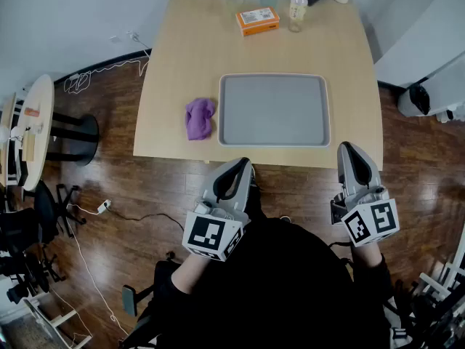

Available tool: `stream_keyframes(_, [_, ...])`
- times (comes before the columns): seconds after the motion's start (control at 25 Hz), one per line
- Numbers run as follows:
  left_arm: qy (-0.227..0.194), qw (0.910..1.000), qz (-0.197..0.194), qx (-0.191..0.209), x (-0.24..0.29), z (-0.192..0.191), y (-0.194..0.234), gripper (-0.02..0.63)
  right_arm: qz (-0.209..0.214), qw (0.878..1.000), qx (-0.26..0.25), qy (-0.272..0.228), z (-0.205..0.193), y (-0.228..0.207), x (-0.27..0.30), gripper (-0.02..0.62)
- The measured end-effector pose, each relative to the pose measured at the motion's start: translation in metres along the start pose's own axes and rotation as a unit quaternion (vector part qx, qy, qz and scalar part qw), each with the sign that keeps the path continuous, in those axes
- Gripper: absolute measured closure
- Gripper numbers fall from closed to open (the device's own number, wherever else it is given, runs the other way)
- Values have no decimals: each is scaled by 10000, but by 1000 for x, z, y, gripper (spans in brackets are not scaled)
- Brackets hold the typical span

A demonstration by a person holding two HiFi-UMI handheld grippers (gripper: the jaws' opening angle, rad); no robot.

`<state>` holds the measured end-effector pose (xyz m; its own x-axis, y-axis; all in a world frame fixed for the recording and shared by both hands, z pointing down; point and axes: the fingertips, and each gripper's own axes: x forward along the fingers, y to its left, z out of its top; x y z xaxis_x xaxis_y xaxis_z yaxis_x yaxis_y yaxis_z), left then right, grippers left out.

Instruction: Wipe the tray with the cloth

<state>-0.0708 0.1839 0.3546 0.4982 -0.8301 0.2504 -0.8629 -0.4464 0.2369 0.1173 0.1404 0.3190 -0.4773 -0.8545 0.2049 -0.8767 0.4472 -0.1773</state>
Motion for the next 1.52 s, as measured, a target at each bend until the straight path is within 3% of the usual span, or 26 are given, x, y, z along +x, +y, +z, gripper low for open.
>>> stream_keyframes(0.12, [50,9995,-304,31,28,24,40,604,-210,9998,-9,-64,17,1,50,594])
stream_keyframes(0.24, [144,9986,-493,121,56,37,71,604,-668,9973,-283,148,9,-33,93,594])
stream_keyframes(0.32, [222,9982,-542,106,71,38,86,604,-1101,9906,-269,767,-34,-78,113,594])
stream_keyframes(0.4, [316,9982,-509,35,79,36,99,604,-1415,9756,-21,1677,-98,-122,126,593])
stream_keyframes(0.52, [462,9984,-334,-49,91,33,117,604,-1444,9513,421,2692,-176,-156,140,533])
stream_keyframes(0.64, [587,9982,-80,-128,99,28,126,604,-1230,9395,495,3157,-217,-162,149,475])
stream_keyframes(0.76, [588,9980,149,-189,100,26,127,604,-1102,9329,513,3389,-236,-162,152,469])
stream_keyframes(0.92, [597,9967,537,-86,101,25,140,450,-1082,9321,495,3422,-241,-164,158,549])
stream_keyframes(1.0, [735,9932,888,169,103,15,158,383,-970,9319,522,3456,-244,-166,160,551])
stream_keyframes(1.12, [1109,9781,1634,655,110,-25,214,311,-969,9305,489,3497,-242,-175,155,551])
stream_keyframes(1.2, [1772,9611,1955,815,108,-71,259,267,-1004,9316,542,3452,-241,-172,154,549])
stream_keyframes(1.36, [3272,9203,1852,1080,97,-160,311,267,-1029,9333,617,3385,-243,-165,155,551])
stream_keyframes(1.48, [3601,9109,1774,959,94,-183,321,283,-1010,9337,621,3380,-242,-164,156,551])
stream_keyframes(1.52, [3616,9102,1790,935,94,-186,323,365,-1010,9336,623,3379,-243,-165,156,551])
